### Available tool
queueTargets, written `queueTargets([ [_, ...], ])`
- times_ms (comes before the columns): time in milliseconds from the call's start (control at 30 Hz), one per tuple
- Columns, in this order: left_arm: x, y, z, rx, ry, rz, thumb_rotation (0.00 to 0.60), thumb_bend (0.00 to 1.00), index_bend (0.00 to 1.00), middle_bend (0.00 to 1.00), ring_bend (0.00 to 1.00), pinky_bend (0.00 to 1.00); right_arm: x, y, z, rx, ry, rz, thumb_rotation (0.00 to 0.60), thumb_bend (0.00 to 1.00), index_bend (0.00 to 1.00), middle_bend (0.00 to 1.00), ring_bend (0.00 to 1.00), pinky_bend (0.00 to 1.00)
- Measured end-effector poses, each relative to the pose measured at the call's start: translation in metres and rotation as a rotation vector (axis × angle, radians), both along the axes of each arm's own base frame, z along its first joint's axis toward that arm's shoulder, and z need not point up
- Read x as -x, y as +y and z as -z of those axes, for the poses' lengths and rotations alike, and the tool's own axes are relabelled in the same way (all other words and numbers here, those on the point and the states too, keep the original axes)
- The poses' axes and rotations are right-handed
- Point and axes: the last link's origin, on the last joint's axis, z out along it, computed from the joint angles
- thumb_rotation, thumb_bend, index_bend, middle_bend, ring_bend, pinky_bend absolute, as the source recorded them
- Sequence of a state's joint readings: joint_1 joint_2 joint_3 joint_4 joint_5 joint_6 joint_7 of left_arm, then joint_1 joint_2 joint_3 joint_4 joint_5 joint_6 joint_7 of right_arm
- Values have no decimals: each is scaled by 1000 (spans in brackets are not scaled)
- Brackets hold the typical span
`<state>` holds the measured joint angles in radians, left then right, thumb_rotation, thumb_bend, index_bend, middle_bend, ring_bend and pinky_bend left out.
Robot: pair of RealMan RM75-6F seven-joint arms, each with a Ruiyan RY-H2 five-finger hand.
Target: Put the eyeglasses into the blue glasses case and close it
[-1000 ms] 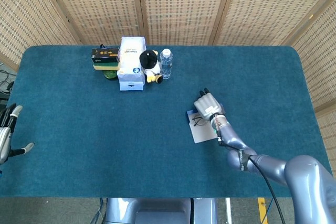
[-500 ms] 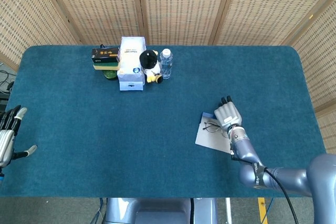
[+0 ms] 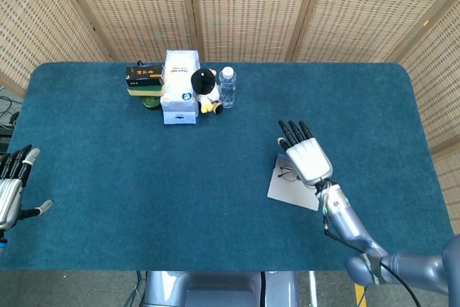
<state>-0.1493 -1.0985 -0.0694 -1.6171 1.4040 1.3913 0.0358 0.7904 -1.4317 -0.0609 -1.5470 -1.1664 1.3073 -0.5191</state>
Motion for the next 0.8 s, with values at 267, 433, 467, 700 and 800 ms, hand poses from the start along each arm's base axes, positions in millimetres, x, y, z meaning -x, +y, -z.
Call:
queueTargets([
  [267, -1, -2, 2, 1, 6, 6, 600, 0, 0, 0, 0, 0, 18, 43, 14, -46, -52, -63, 600, 259, 337, 0, 0, 94],
  [433, -1, -2, 3, 1, 12, 7, 600, 0, 0, 0, 0, 0, 29, 55, 28, -66, -31, -73, 600, 260, 347, 0, 0, 94],
  [467, -1, -2, 3, 1, 12, 7, 600, 0, 0, 0, 0, 0, 31, 57, 31, -69, -27, -74, 600, 260, 349, 0, 0, 94],
  [700, -1, -1, 4, -1, 15, 4, 600, 0, 0, 0, 0, 0, 43, 58, 49, -64, 18, -102, 600, 260, 355, 0, 0, 94],
  [800, -1, -1, 4, -1, 16, 3, 600, 0, 0, 0, 0, 0, 50, 59, 56, -58, 45, -113, 600, 260, 355, 0, 0, 94],
])
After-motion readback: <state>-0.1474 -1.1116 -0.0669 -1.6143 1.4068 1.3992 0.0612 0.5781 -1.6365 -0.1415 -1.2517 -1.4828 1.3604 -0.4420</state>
